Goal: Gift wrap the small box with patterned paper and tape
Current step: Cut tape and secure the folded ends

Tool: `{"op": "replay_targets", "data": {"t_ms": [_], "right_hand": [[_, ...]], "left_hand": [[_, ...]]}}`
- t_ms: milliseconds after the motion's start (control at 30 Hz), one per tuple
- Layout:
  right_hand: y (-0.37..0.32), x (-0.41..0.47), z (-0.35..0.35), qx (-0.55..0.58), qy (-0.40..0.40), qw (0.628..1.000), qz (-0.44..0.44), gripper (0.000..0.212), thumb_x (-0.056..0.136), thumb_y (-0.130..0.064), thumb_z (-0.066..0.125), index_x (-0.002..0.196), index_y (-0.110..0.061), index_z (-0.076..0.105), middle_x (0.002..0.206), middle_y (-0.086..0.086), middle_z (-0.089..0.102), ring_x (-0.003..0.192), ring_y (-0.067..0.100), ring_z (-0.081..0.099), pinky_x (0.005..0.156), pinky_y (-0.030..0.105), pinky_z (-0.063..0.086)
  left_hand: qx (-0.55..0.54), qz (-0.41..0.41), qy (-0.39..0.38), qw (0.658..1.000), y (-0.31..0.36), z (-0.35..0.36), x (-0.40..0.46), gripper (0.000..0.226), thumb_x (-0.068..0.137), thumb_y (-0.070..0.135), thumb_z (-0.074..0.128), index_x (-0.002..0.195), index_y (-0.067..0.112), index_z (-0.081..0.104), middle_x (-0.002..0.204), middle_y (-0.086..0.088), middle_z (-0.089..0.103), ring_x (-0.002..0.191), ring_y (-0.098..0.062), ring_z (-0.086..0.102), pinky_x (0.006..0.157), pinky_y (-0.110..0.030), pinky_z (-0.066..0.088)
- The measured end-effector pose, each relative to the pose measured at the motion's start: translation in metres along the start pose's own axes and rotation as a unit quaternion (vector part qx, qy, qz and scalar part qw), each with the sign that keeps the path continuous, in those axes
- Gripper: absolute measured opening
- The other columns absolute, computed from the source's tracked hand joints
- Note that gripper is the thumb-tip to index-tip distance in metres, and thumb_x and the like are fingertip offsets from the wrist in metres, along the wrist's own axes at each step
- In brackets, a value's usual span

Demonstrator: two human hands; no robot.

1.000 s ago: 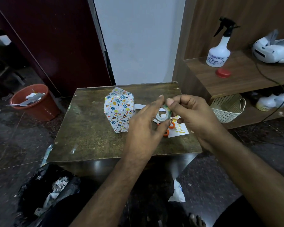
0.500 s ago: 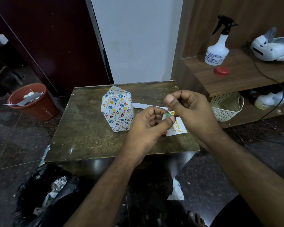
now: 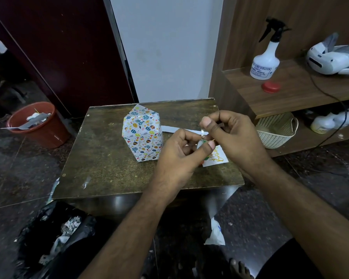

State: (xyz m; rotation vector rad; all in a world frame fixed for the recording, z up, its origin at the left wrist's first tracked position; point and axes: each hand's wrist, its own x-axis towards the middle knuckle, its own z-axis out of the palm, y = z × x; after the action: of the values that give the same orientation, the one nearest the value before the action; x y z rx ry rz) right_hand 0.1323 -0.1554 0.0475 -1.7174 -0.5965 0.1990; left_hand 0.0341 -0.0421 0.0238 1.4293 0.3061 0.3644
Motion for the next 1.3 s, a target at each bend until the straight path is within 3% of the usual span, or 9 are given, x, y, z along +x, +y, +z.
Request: {"op": "replay_targets", "data": {"t_ms": [67,200,400,567,767,833,933,1100,1300], "right_hand": [[0.002,0.000,-0.001,-0.008,0.002,1.000,-0.003,0.016,0.098,-0.027,0.071,0.087,-0.016,0.074,0.078,0.010,0.072,0.073,0.021,0.073,0.074,0.049,0.060],[0.004,0.002,-0.002,-0.016,0.003,1.000,0.003,0.016,0.097,-0.029,0.072,0.086,-0.018,0.073,0.075,0.003,0.074,0.074,0.025,0.075,0.074,0.053,0.062],[0.006,0.003,-0.005,-0.022,-0.012,1.000,-0.006,0.016,0.101,-0.026,0.067,0.091,-0.015,0.074,0.082,0.001,0.075,0.072,0.015,0.074,0.068,0.039,0.059],[0.008,0.005,-0.006,-0.044,-0.022,0.999,-0.016,0.018,0.105,-0.024,0.060,0.099,-0.017,0.076,0.094,0.000,0.075,0.070,0.009,0.070,0.065,0.024,0.053],[0.022,0.006,-0.002,-0.164,-0.024,0.986,-0.011,0.020,0.104,-0.031,0.059,0.111,-0.028,0.078,0.103,-0.010,0.076,0.088,0.008,0.071,0.084,0.036,0.058],[0.025,0.008,-0.002,-0.198,-0.026,0.980,0.005,0.021,0.104,-0.031,0.059,0.113,-0.025,0.077,0.101,-0.007,0.076,0.090,0.012,0.071,0.085,0.037,0.058],[0.031,0.011,0.000,-0.301,-0.065,0.951,0.026,0.015,0.100,-0.025,0.063,0.108,-0.022,0.076,0.096,-0.002,0.074,0.087,0.018,0.069,0.077,0.034,0.056],[0.041,0.009,0.019,-0.441,-0.151,0.883,0.051,0.020,0.095,-0.027,0.064,0.112,-0.019,0.068,0.110,0.007,0.066,0.102,0.030,0.065,0.080,0.039,0.054],[0.039,0.008,0.028,-0.487,-0.192,0.852,0.021,0.034,0.099,-0.023,0.058,0.132,-0.019,0.055,0.119,0.013,0.060,0.109,0.035,0.062,0.084,0.041,0.053]], "left_hand": [[-0.001,0.009,0.009,1.000,-0.001,0.003,-0.001,0.039,0.081,0.019,0.082,0.110,0.013,0.057,0.105,-0.018,0.070,0.093,-0.041,0.071,0.075,-0.036,0.058],[-0.019,0.045,-0.027,0.998,0.000,0.001,-0.003,0.056,0.090,0.003,0.076,0.130,0.023,0.042,0.122,-0.014,0.063,0.087,-0.027,0.074,0.069,-0.045,0.063],[0.014,0.044,-0.043,0.998,0.004,-0.001,-0.002,0.041,0.092,-0.002,0.072,0.124,0.017,0.056,0.124,0.000,0.062,0.083,-0.023,0.071,0.050,-0.030,0.056],[0.003,0.020,-0.033,0.999,0.003,-0.005,0.001,0.039,0.090,-0.001,0.075,0.124,0.017,0.065,0.119,0.000,0.072,0.080,-0.032,0.070,0.049,-0.030,0.055],[0.030,-0.007,0.015,0.999,0.001,-0.007,0.003,0.038,0.087,0.000,0.078,0.121,0.015,0.069,0.106,0.017,0.076,0.076,-0.020,0.071,0.050,-0.029,0.055],[0.038,-0.010,0.024,0.999,0.002,-0.007,0.003,0.038,0.086,0.002,0.079,0.119,0.020,0.069,0.106,0.012,0.075,0.072,-0.015,0.070,0.049,-0.030,0.056],[0.049,-0.018,0.033,0.998,0.001,-0.007,0.003,0.042,0.086,0.002,0.080,0.123,0.019,0.068,0.115,0.005,0.072,0.073,-0.014,0.070,0.049,-0.030,0.056],[0.065,-0.029,0.040,0.997,-0.004,-0.010,0.005,0.046,0.085,0.004,0.081,0.126,0.019,0.067,0.120,0.003,0.071,0.082,-0.019,0.074,0.051,-0.030,0.056],[0.079,-0.031,0.038,0.996,-0.005,-0.012,0.004,0.042,0.085,0.003,0.080,0.119,0.026,0.068,0.096,0.021,0.072,0.077,-0.014,0.067,0.050,-0.030,0.056]]}}
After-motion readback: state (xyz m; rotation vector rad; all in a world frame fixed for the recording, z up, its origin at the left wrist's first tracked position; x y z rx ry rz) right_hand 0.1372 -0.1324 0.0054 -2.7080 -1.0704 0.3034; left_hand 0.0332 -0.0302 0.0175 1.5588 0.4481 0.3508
